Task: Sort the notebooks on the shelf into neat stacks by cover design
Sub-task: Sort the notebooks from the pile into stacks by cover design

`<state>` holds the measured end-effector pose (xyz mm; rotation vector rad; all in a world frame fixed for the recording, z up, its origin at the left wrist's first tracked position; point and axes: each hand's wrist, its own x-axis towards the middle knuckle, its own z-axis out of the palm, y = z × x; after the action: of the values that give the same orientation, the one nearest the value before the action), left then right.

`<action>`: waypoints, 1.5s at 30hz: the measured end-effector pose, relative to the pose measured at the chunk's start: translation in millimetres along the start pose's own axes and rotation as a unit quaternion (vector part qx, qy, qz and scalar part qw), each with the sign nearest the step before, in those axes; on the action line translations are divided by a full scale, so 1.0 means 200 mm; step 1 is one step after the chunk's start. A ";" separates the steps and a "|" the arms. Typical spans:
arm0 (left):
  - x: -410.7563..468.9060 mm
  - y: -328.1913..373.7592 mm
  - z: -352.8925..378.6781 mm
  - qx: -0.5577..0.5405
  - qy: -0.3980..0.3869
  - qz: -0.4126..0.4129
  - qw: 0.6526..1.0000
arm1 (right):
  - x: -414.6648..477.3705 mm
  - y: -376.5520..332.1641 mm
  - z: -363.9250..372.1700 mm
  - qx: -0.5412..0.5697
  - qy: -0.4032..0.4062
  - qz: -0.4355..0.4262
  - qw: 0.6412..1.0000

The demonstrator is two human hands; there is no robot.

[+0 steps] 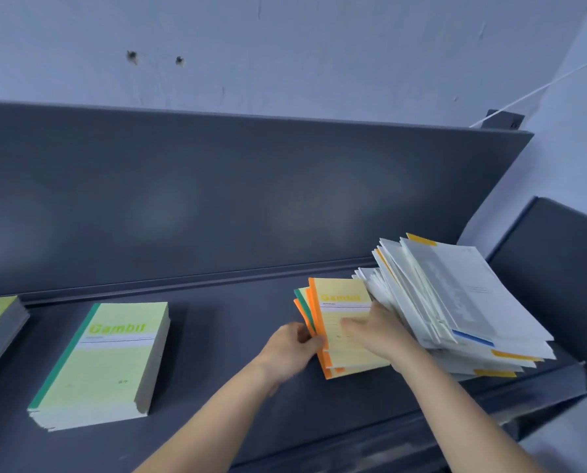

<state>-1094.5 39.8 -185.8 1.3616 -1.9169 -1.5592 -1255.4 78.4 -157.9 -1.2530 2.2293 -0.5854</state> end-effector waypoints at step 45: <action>-0.25 -0.20 -0.32 -0.149 0.175 0.173 0.958 | -0.19 -0.18 0.27 0.320 -0.137 -0.227 0.910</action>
<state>-1004.5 46.2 -183.6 1.0263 -1.5325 -1.2720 -1181.4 87.2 -169.5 -1.3719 1.3344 -1.1256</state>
